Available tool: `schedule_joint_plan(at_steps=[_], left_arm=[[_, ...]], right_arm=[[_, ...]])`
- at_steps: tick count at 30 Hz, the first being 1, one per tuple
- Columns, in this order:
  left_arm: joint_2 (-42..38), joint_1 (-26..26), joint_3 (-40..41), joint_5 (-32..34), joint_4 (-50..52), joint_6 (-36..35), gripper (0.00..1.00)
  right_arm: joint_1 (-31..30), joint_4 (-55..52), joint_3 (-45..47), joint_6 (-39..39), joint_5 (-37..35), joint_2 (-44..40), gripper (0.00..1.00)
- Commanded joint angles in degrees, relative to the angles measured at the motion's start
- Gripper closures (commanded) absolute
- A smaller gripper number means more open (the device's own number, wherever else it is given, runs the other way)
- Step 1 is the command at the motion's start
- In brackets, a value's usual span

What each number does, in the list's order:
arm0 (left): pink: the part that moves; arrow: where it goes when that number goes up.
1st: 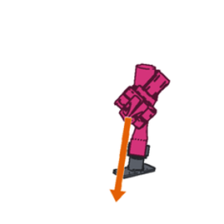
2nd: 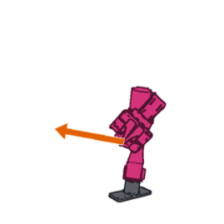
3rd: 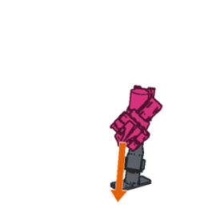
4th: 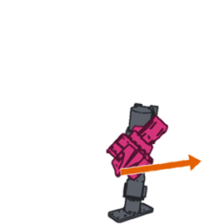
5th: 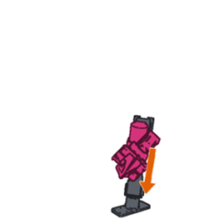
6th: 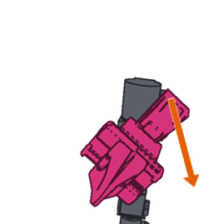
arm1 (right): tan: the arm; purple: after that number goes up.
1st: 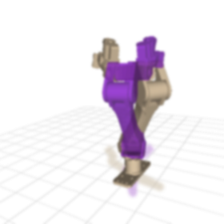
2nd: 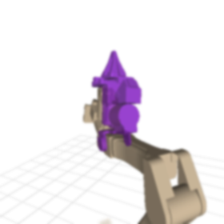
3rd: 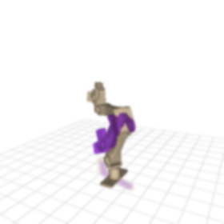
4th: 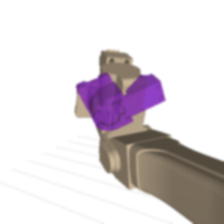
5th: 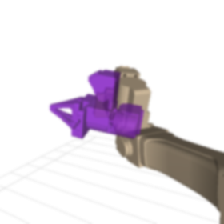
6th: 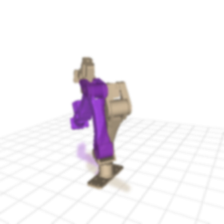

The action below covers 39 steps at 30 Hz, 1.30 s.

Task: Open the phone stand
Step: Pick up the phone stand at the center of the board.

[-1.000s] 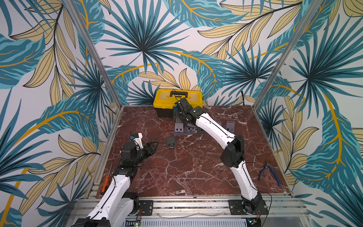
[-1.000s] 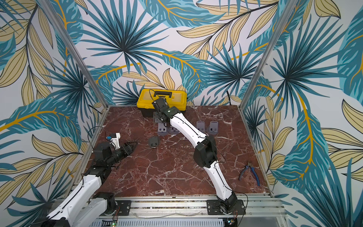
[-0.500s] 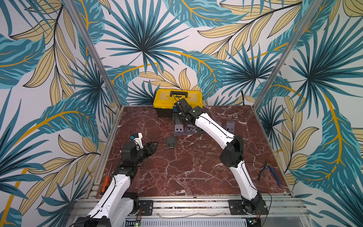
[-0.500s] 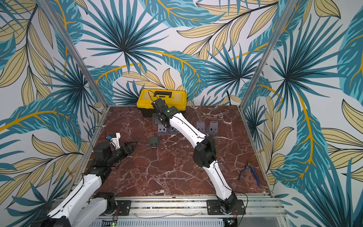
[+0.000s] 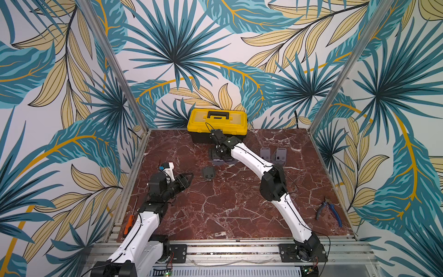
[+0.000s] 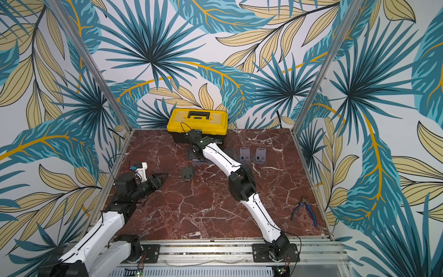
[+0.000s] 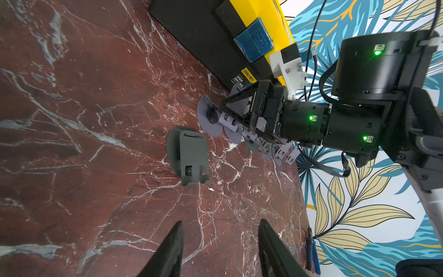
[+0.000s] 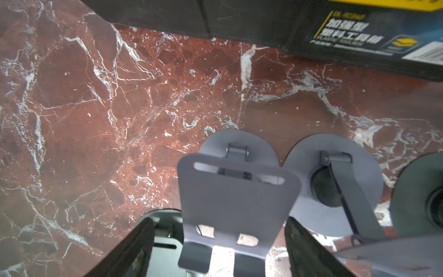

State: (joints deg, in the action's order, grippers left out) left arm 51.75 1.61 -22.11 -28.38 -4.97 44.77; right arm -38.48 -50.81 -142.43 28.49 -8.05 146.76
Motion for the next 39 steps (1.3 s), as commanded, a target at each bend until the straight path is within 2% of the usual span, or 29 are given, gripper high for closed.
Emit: schedule_joint_plan(at_steps=[1,6,15,25,33,39], left_arm=[[0.2,-0.8,-0.7,-0.7,-1.1,-0.6,0.49],[0.9,-1.1,-0.7,-0.9,-1.5,-0.7,0.50],[2.9,-1.6,-1.0,-1.6,-2.7,-1.0,0.50],[4.2,-1.7,-1.4,-2.4,-3.3,-1.1,0.50],[4.3,-1.8,-1.5,-2.7,-3.3,-1.1,0.51],[5.1,-1.8,-2.6,-4.7,-3.3,-1.2,0.51]], right_arm=[[0.2,0.5,-2.1,0.7,0.1,2.1,0.15],[0.5,2.1,-2.8,0.7,-0.5,3.4,0.15],[1.2,2.0,-5.0,0.5,-0.7,5.7,0.22],[1.4,2.5,-5.0,-0.2,-1.9,5.3,0.33],[1.4,2.6,-4.9,-0.5,-1.1,4.4,0.47],[1.1,4.0,-1.2,-0.6,2.1,-0.7,0.54]])
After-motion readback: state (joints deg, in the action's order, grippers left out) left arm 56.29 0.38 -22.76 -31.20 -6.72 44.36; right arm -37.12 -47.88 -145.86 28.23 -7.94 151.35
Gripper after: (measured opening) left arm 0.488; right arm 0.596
